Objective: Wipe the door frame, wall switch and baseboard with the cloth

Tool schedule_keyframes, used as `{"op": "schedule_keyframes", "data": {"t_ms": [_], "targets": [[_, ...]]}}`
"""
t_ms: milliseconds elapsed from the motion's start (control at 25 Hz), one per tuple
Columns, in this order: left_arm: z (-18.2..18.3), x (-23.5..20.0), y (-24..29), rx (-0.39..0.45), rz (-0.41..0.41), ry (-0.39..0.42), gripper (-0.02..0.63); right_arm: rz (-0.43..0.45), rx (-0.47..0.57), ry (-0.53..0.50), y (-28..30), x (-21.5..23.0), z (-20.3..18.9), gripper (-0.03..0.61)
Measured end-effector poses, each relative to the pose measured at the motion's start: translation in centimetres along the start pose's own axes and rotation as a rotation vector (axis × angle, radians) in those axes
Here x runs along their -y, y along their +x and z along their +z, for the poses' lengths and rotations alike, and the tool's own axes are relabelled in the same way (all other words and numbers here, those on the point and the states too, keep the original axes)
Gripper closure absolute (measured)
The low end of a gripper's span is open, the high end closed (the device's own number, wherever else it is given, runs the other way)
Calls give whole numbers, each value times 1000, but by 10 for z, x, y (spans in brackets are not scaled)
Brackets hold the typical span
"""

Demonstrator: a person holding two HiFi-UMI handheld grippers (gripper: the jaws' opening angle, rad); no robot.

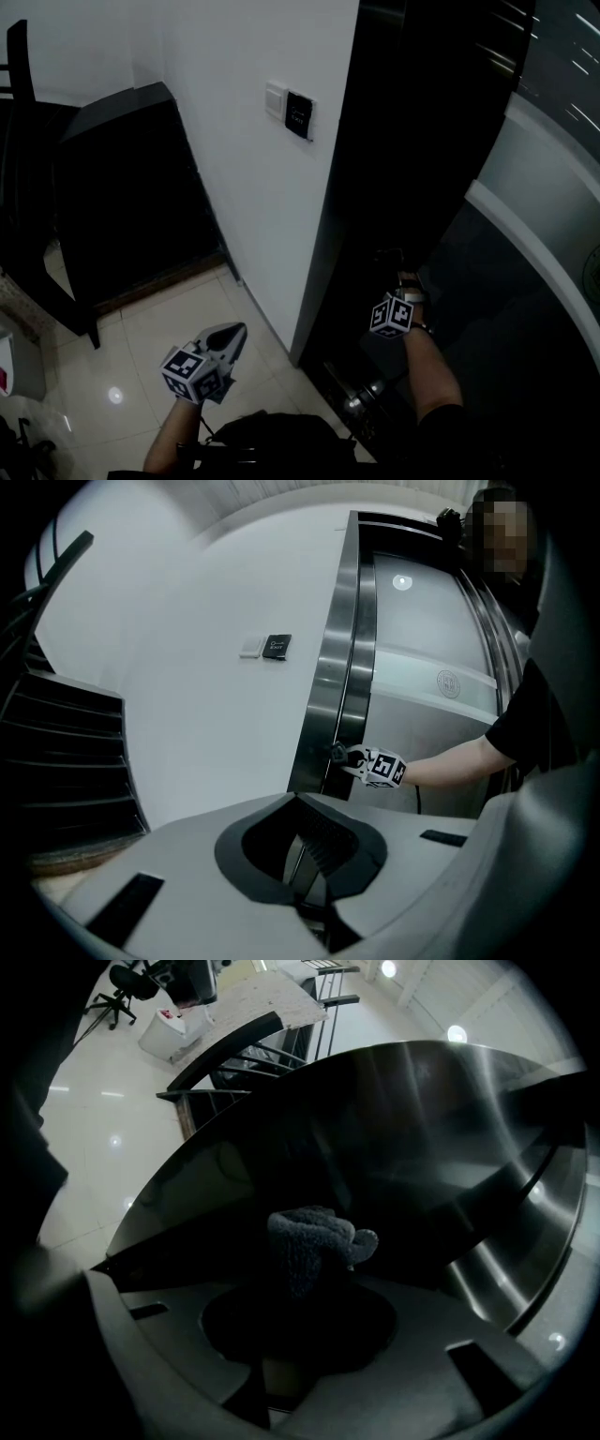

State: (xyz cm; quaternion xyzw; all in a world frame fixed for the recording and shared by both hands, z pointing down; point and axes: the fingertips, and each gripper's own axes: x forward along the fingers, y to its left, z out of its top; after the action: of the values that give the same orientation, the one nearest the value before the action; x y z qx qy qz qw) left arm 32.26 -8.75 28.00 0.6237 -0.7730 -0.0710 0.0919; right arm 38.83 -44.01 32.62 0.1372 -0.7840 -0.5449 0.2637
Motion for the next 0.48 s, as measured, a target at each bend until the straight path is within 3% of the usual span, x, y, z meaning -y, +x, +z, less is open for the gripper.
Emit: {"op": "schedule_keyframes", "data": {"t_ms": [200,480], "targets": [[-6,-1,2,-13,9,-11,624,46,-9,-10,6,-18,-7,483],[-6,-3,-6,-31,22,-14,624,90,-46,53,12,-48,-15,483]]}}
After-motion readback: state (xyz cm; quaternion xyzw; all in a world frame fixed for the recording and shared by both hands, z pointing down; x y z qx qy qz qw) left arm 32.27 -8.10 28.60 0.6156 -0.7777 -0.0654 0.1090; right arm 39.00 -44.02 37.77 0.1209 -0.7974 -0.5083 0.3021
